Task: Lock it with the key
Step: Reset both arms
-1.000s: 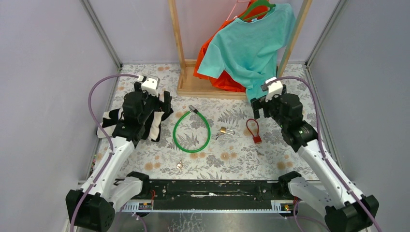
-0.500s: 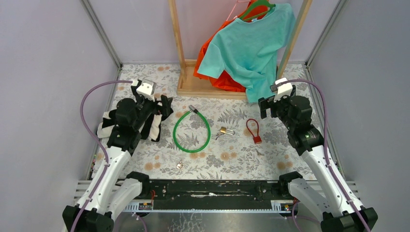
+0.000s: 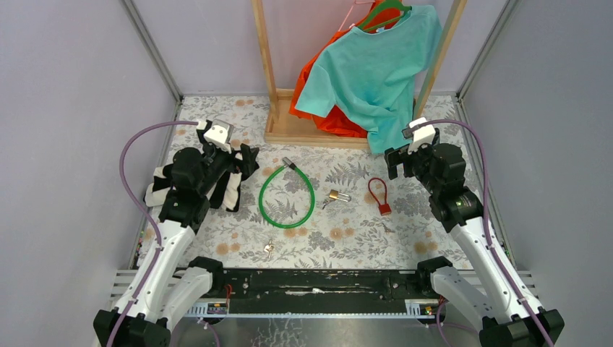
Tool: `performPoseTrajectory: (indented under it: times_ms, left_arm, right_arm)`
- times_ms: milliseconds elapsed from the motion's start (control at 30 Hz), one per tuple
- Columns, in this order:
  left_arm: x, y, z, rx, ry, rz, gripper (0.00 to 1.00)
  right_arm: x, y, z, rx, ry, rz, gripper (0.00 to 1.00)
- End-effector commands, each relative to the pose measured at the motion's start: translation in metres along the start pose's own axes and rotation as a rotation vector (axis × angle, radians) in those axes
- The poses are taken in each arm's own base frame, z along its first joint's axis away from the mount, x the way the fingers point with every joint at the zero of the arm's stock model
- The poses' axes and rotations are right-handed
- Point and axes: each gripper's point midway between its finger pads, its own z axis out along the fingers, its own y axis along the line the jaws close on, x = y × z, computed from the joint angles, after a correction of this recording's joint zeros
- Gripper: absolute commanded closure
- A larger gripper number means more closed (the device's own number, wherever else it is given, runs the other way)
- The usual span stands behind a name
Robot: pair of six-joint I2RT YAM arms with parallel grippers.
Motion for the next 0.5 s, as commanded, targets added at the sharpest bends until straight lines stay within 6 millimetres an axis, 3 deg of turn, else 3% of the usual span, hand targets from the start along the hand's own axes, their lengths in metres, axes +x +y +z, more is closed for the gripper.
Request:
performPoseTrajectory:
  times_ms: [0, 467]
  left_arm:
    - [-0.0034, 0.0, 0.0007, 0.015, -0.002, 0.012, 0.0]
    - [-0.0016, -0.0009, 0.0005, 0.022, 0.0, 0.021, 0.0]
  right_arm:
    - [-0.0037, -0.0001, 0.001, -0.009, -0.014, -0.014, 0.01]
    - [-0.0032, 0.0015, 0.0, -0.019, -0.014, -0.024, 0.01]
